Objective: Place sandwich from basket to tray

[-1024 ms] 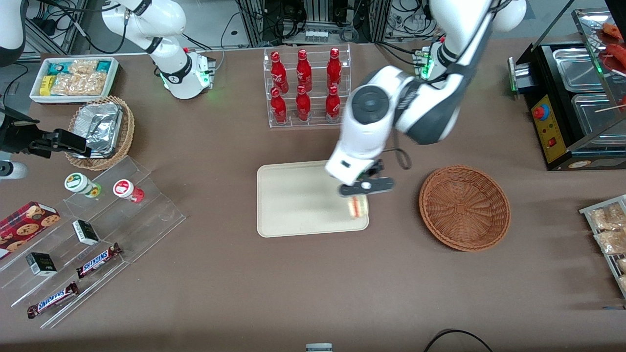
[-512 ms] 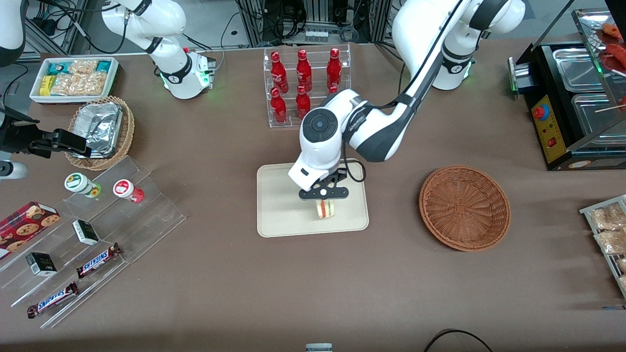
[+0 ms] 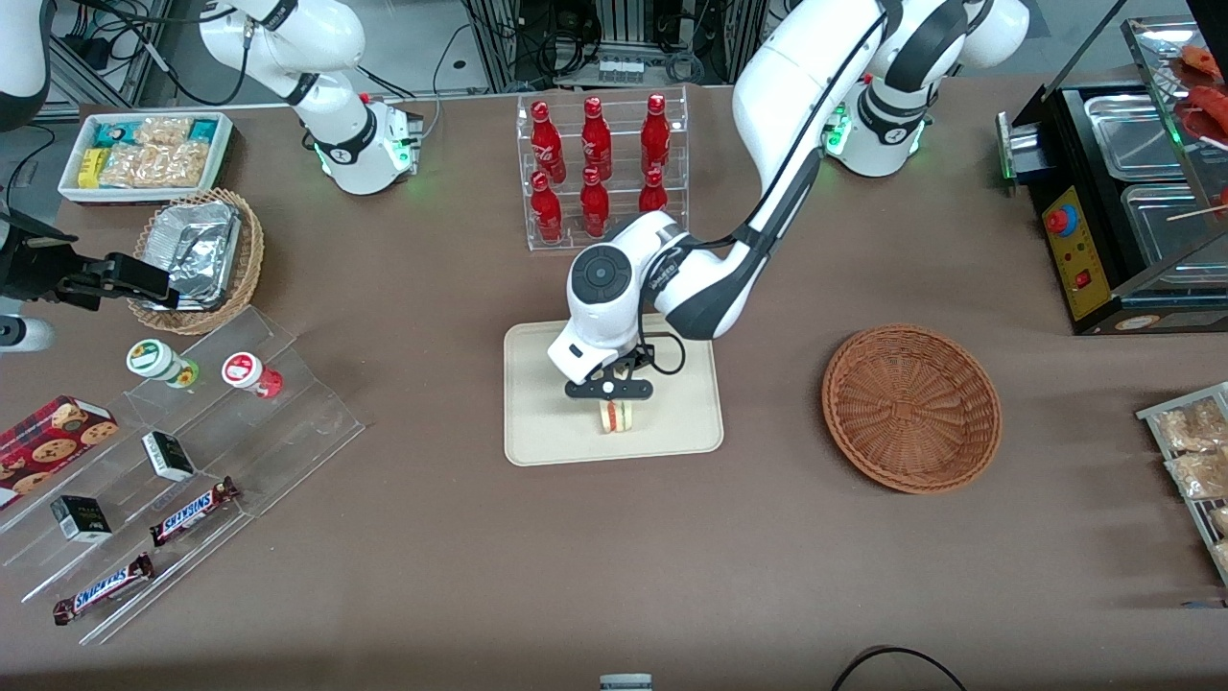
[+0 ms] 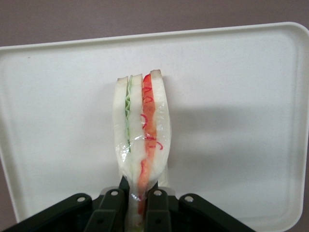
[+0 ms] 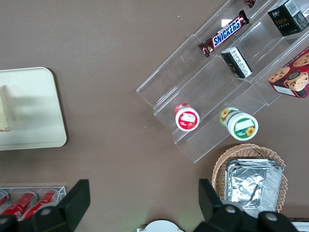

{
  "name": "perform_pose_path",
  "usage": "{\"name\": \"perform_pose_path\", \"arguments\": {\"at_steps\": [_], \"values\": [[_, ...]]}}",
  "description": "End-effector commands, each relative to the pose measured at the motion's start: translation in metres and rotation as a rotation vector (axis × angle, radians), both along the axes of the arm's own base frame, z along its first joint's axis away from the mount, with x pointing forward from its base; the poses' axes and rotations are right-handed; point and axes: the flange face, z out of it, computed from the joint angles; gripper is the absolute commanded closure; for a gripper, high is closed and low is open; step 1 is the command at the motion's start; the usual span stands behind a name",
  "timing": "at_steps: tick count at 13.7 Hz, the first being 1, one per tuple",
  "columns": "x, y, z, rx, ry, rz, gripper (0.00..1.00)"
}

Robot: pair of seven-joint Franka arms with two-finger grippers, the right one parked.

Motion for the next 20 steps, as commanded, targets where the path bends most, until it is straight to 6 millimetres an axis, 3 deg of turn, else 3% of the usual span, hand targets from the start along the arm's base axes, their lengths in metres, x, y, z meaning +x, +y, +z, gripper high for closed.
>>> {"name": "perform_pose_path", "arguments": {"at_steps": [1,3,4,6,10,12,16,18,20], "values": [[-0.009,-0.016,-0.013,0.013,-0.026,-0.035,1.0],[-0.01,-0.015,-0.016,0.02,-0.027,-0.034,1.0],[-0.01,-0.015,-0.017,0.021,-0.025,-0.034,0.88],[-0.012,-0.013,-0.022,0.03,-0.019,-0.037,0.01],[-0.007,-0.01,0.0,0.024,-0.031,-0.027,0.01],[-0.003,-0.002,0.034,0.028,-0.027,-0.007,0.01],[0.033,0.038,0.117,-0.038,-0.095,0.094,0.01],[0.039,0.064,0.159,-0.027,-0.092,0.126,0.01],[0.044,0.11,0.203,0.026,-0.061,0.16,0.01]]}}
